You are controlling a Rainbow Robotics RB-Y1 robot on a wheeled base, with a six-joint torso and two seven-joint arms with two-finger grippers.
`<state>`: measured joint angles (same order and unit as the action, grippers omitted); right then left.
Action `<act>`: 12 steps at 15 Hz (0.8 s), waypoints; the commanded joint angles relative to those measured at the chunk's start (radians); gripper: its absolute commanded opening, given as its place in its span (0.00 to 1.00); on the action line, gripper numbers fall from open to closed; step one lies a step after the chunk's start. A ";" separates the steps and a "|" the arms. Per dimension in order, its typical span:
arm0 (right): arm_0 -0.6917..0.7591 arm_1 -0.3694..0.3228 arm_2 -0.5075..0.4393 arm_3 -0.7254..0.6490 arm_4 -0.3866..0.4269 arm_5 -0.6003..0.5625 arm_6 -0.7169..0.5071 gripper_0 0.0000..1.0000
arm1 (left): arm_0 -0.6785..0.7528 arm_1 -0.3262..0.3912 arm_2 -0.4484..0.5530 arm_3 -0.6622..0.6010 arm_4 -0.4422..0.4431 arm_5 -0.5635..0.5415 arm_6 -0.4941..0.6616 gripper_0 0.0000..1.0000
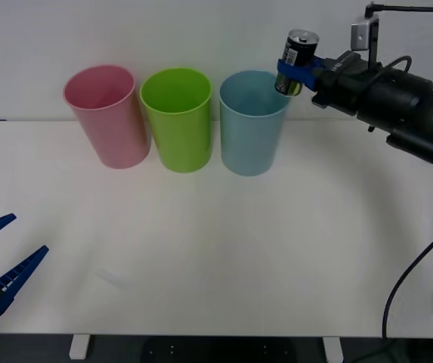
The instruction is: Grasp the object on the table and drop it into the matching bin: aluminum can to the light blue bin, PET bottle to the pink bin.
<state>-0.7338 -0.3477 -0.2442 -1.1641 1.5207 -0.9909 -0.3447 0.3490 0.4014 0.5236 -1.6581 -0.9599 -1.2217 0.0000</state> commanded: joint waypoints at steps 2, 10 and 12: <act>-0.075 0.062 -0.038 0.086 0.104 0.051 0.016 0.00 | 0.000 0.000 0.000 0.000 0.000 0.000 0.000 1.00; -0.081 0.168 0.042 0.090 0.164 0.307 0.027 0.00 | 0.000 0.000 0.000 0.000 0.000 0.000 0.000 1.00; -0.079 0.177 0.060 0.090 0.164 0.339 0.029 0.02 | 0.000 0.000 0.000 0.000 0.000 0.000 0.000 1.00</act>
<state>-0.8136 -0.1737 -0.1887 -1.0737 1.6846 -0.6628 -0.3172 0.3491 0.4014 0.5236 -1.6581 -0.9599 -1.2217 0.0000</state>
